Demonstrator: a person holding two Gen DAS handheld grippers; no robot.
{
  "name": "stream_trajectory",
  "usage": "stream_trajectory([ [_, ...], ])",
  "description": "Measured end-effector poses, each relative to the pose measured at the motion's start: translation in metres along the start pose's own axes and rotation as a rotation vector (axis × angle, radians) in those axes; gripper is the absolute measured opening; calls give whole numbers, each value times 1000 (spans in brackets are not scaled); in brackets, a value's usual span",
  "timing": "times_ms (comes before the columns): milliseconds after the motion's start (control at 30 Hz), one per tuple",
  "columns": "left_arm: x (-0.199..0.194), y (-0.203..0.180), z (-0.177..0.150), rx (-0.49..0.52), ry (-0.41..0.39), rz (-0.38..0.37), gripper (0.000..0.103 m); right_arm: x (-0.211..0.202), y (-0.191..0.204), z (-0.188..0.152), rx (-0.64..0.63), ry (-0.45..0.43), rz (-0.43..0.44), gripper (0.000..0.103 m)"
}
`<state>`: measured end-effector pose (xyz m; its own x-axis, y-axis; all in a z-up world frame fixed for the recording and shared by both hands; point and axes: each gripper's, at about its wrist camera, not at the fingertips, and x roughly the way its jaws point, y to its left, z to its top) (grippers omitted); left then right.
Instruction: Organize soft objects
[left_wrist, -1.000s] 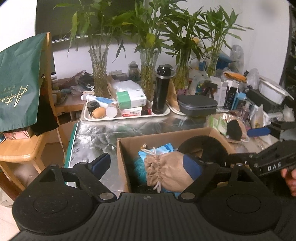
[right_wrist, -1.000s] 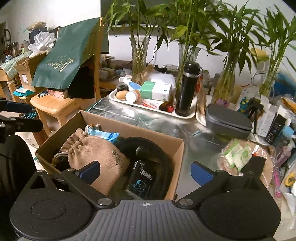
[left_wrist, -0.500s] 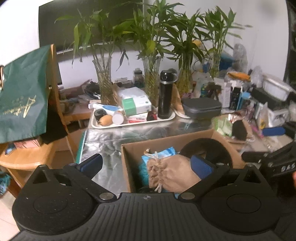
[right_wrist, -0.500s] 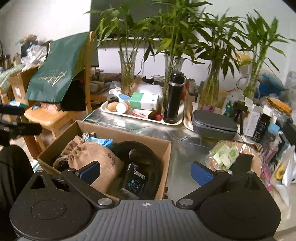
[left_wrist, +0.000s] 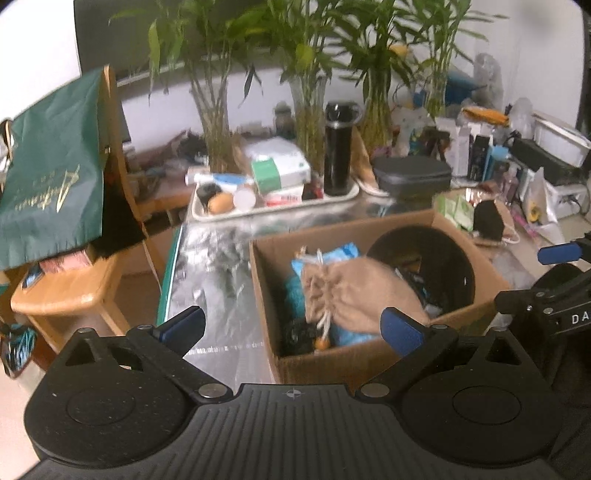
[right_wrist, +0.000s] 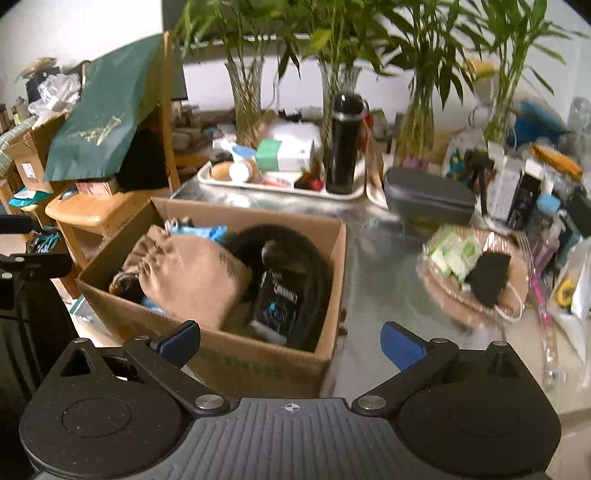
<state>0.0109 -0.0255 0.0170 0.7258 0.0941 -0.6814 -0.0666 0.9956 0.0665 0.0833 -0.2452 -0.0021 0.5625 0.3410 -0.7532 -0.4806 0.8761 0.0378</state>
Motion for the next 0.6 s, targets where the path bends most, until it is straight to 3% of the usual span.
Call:
stream_trajectory([
  [600,30,2,-16,-109,222,0,103,18,19,-9,-42,128,6,103],
])
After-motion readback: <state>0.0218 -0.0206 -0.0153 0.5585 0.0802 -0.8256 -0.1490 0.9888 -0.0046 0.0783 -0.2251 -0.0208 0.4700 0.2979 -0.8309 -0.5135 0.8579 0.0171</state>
